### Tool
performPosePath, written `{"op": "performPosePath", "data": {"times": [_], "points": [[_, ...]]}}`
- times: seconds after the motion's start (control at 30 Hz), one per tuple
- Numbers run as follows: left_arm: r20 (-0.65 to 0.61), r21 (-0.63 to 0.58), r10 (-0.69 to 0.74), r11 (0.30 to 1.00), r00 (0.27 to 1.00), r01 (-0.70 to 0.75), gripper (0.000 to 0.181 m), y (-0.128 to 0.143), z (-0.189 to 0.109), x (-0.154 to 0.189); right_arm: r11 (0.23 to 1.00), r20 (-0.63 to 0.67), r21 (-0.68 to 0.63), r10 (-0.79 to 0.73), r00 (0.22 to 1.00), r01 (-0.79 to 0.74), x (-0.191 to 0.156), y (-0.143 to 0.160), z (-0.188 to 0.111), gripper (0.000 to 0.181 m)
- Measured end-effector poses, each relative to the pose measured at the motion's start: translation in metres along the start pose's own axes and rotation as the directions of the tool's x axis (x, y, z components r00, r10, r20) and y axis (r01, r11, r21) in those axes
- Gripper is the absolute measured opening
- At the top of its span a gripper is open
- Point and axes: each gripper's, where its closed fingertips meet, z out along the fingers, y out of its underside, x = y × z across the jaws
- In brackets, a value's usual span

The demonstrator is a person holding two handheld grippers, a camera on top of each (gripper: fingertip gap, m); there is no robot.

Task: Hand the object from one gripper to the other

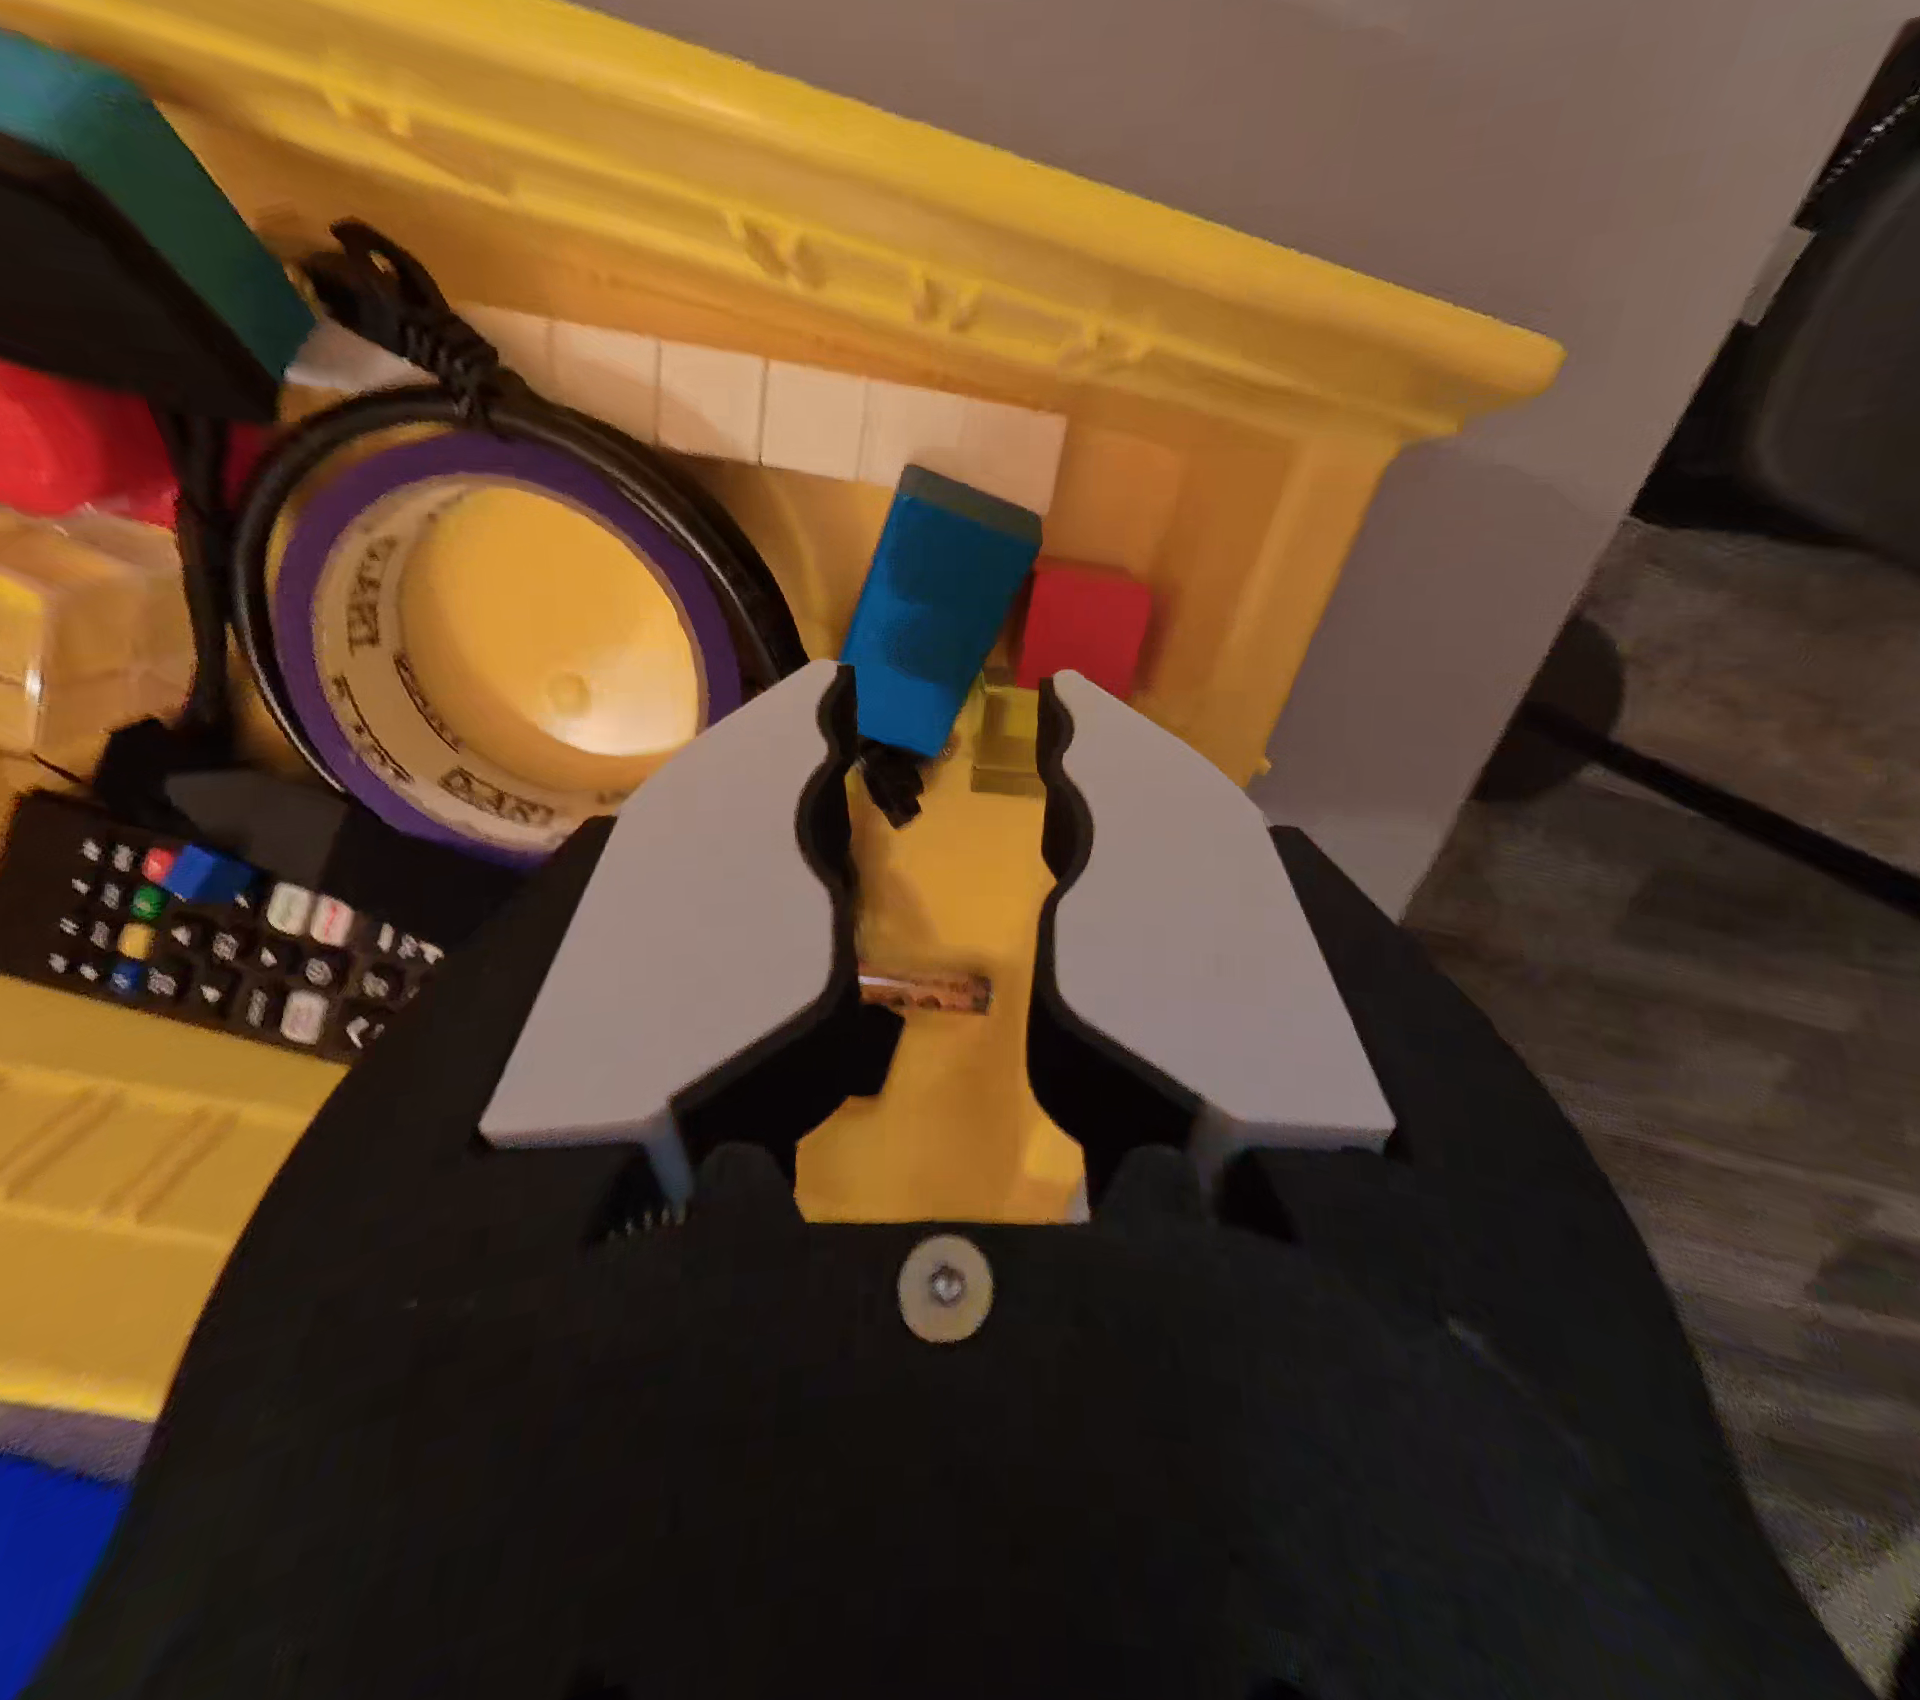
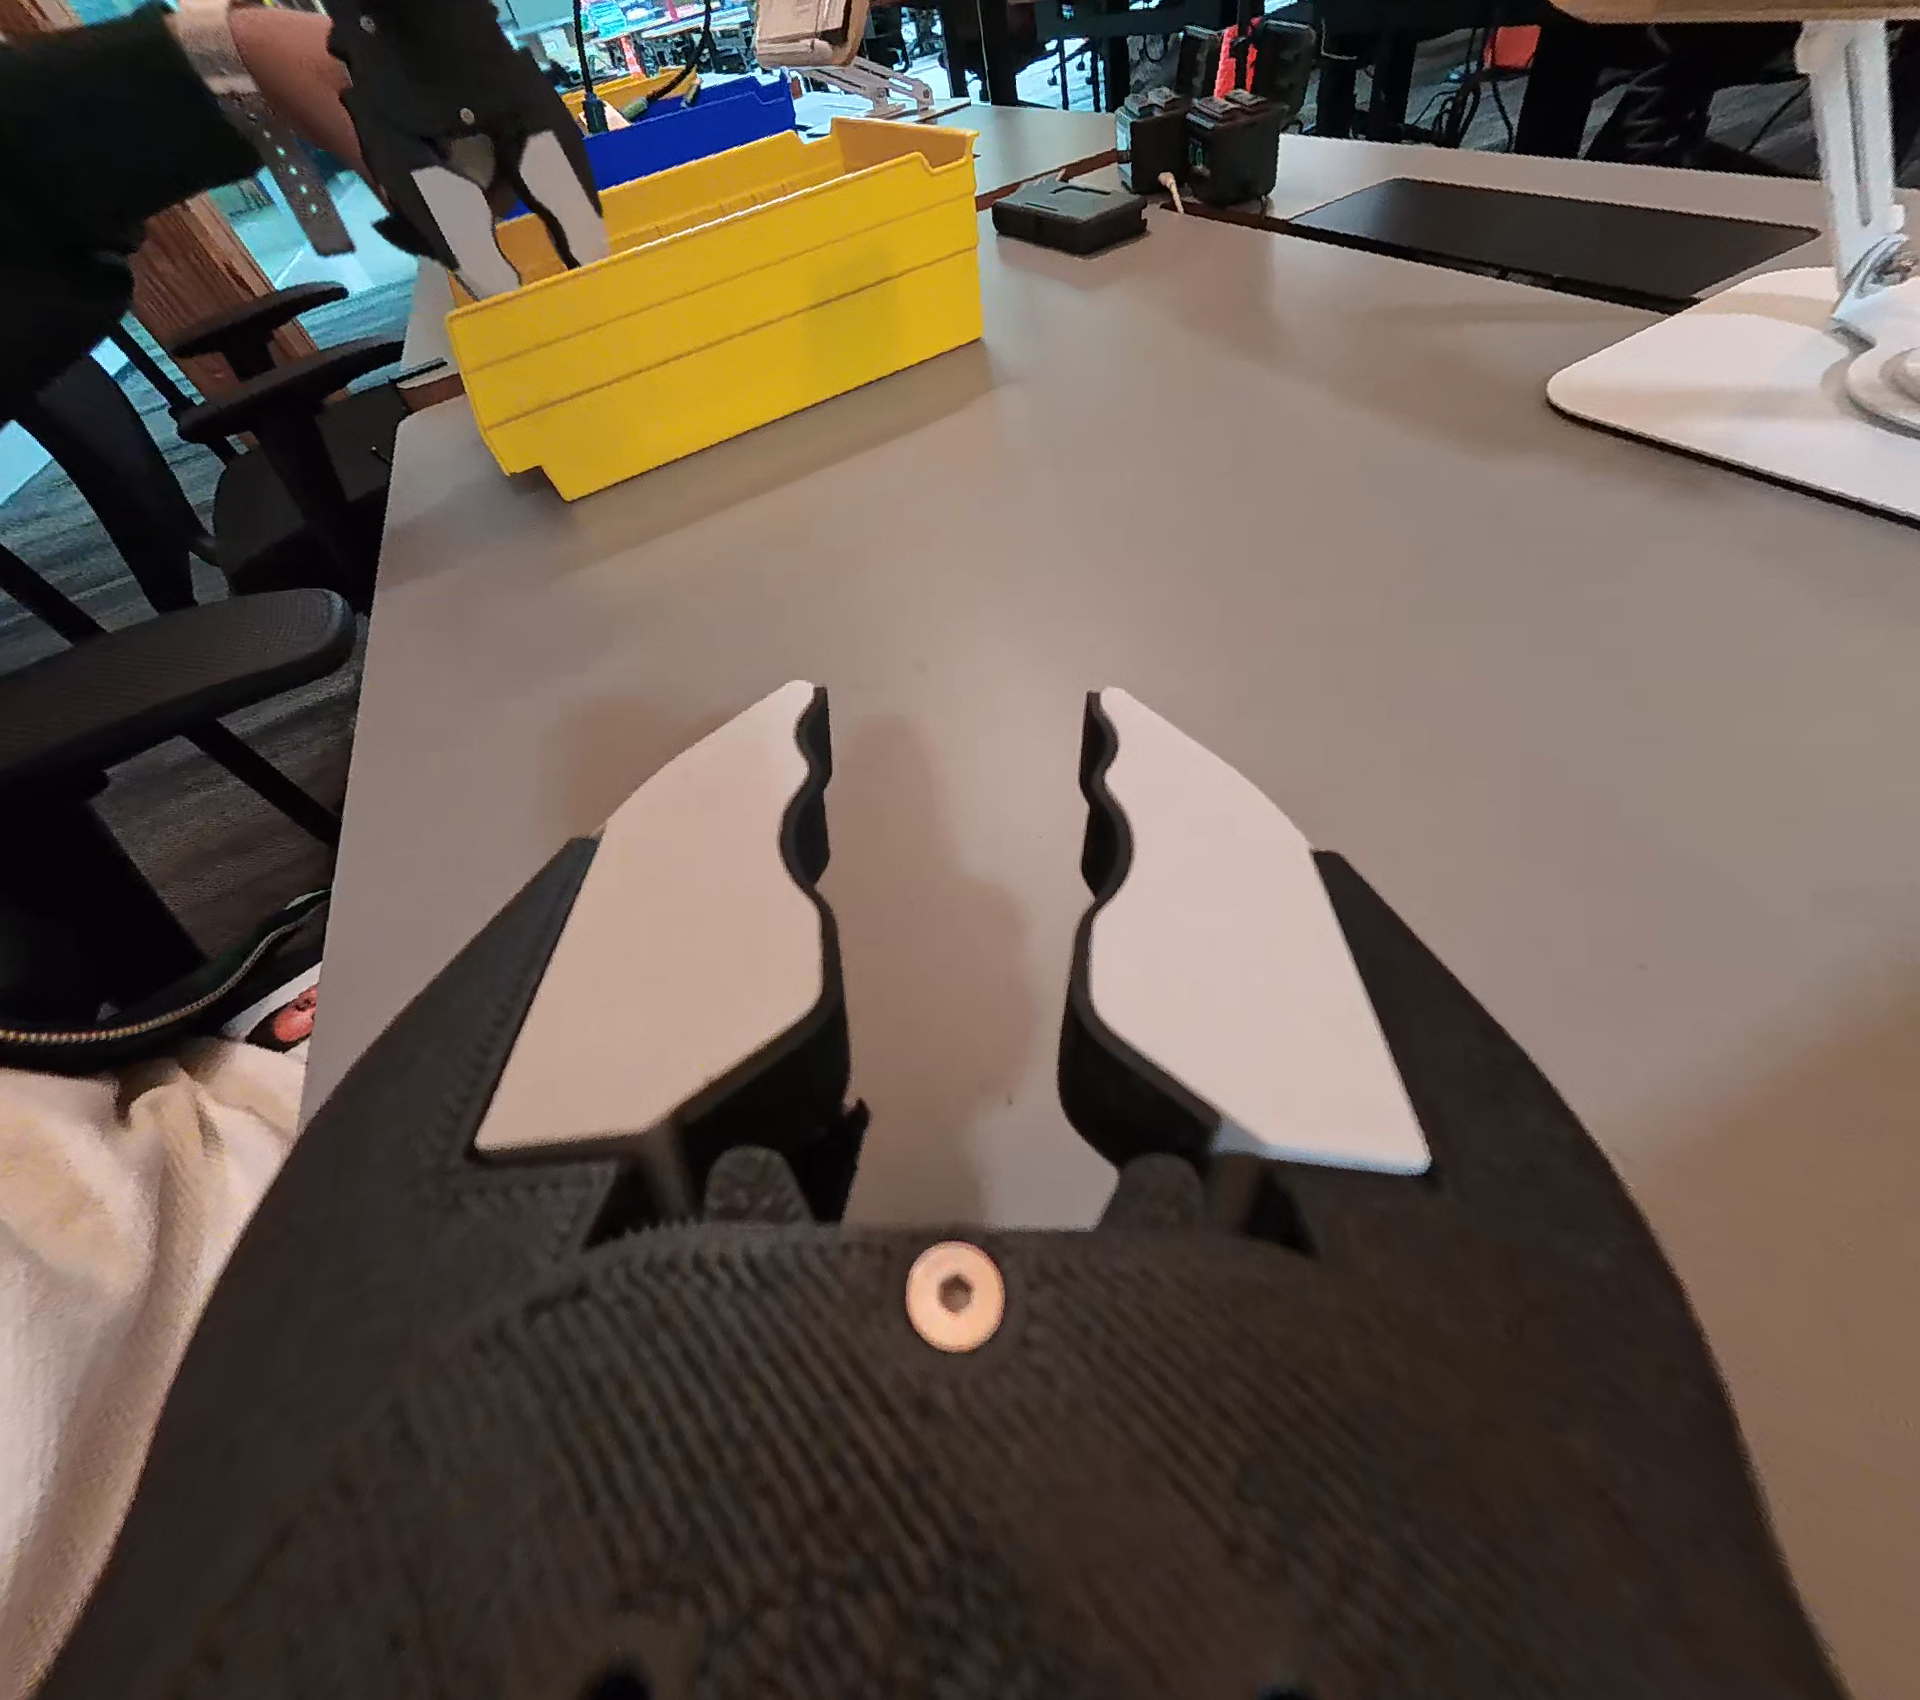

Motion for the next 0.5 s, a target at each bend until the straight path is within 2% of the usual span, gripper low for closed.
{"op": "performPosePath", "data": {"times": [0.13,0.33,0.5], "points": [[0.017,0.089,0.070,0.993,0.997,-0.071,0.037,-0.009,0.011,0.000,1.000,-0.011,0.018,0.018,1.000,-0.018,0.003,-0.002,0.000,0.046],[-0.040,0.077,0.085,0.994,0.996,-0.082,0.046,-0.008,0.029,0.001,0.995,-0.008,0.054,0.082,0.997,-0.081,0.008,-0.006,-0.001,0.044],[-0.097,0.085,0.059,0.995,0.993,-0.051,0.034,-0.014,0.033,0.000,0.991,-0.004,0.068,0.116,0.993,-0.115,0.012,-0.008,-0.003,0.043]]}}
